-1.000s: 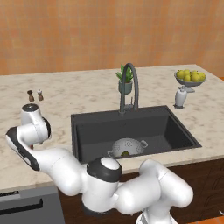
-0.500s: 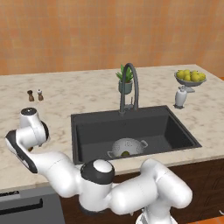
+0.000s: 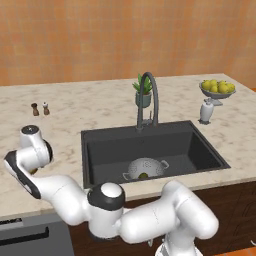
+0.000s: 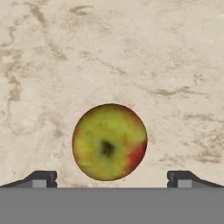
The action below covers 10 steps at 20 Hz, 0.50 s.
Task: Put the colander in the sink, put the mango, apple in the colander, and turn on the sink faucet and pour water over the colander.
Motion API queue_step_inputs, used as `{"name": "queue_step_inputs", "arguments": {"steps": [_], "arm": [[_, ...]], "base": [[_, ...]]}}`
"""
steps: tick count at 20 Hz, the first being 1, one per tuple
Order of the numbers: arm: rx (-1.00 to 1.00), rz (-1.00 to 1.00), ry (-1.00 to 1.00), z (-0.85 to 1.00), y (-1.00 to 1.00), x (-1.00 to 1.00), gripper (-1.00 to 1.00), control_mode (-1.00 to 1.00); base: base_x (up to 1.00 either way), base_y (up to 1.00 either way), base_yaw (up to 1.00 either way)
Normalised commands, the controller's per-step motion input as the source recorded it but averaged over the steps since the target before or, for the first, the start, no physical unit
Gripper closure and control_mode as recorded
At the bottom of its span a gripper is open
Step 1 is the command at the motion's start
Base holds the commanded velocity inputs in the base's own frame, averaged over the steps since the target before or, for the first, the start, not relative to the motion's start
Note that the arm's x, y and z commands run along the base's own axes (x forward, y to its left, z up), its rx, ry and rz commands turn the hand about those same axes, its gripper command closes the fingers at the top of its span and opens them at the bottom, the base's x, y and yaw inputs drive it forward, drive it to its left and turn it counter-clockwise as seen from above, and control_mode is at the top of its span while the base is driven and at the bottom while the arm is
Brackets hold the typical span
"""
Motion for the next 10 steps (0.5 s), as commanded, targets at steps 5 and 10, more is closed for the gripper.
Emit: {"name": "queue_step_inputs", "arguments": {"steps": [5, 10], "arm": [[0.0, 0.0, 0.0, -0.04, 0.13, 0.18, -1.0, -1.0], [0.0, 0.0, 0.0, -0.14, 0.0, 0.12, -1.0, -1.0]], "base": [[0.0, 0.0, 0.0], [0.0, 0.0, 0.0]]}}
